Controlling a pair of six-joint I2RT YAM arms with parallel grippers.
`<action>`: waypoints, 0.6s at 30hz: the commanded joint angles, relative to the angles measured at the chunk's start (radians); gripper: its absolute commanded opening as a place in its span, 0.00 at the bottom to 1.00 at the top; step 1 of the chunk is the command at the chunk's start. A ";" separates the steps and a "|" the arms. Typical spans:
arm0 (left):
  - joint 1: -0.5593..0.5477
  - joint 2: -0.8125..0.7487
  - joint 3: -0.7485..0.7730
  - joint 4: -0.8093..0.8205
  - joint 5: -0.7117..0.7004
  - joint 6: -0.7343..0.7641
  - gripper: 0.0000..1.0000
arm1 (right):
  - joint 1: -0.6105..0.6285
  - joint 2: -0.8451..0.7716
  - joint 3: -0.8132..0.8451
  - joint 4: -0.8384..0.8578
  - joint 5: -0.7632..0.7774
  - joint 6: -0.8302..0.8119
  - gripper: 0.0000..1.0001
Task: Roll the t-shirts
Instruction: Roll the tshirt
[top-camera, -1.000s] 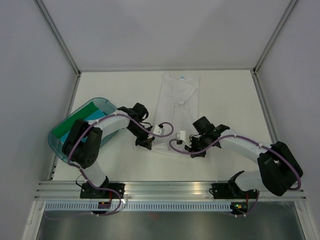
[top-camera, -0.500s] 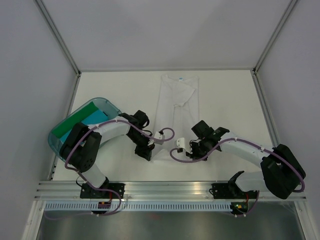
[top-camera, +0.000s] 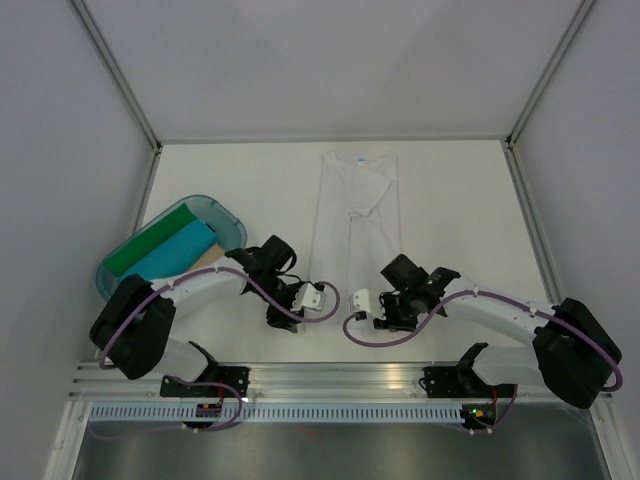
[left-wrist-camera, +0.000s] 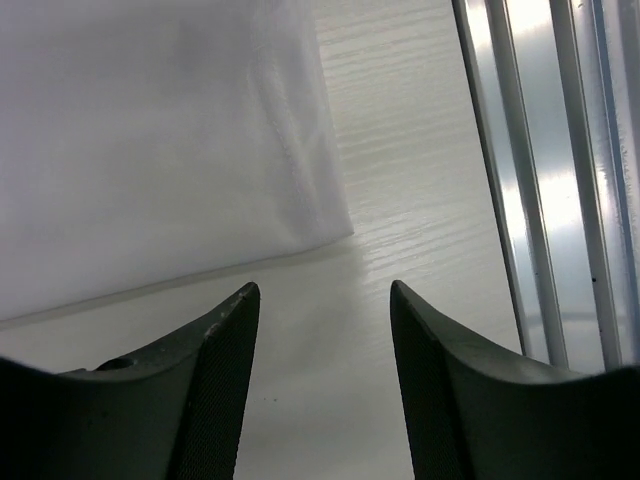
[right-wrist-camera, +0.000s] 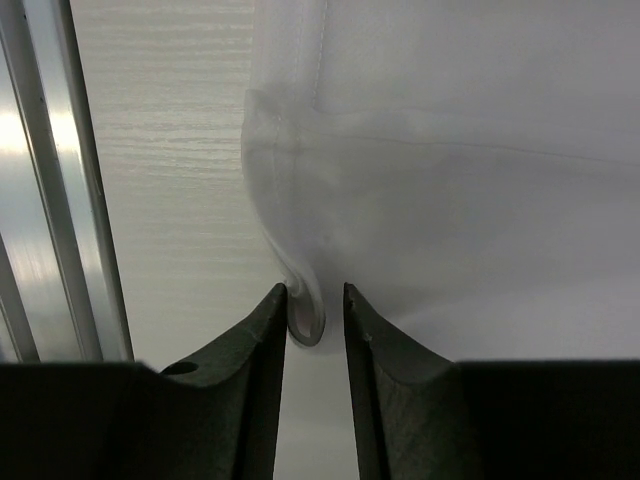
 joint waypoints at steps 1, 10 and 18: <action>-0.074 -0.109 -0.109 0.244 -0.031 0.078 0.61 | 0.004 -0.026 -0.010 0.008 0.001 -0.001 0.36; -0.195 -0.176 -0.247 0.427 -0.120 0.174 0.64 | 0.015 -0.091 -0.076 -0.006 0.033 -0.019 0.44; -0.269 -0.111 -0.229 0.442 -0.215 0.116 0.58 | 0.032 -0.112 -0.099 0.014 0.044 -0.030 0.45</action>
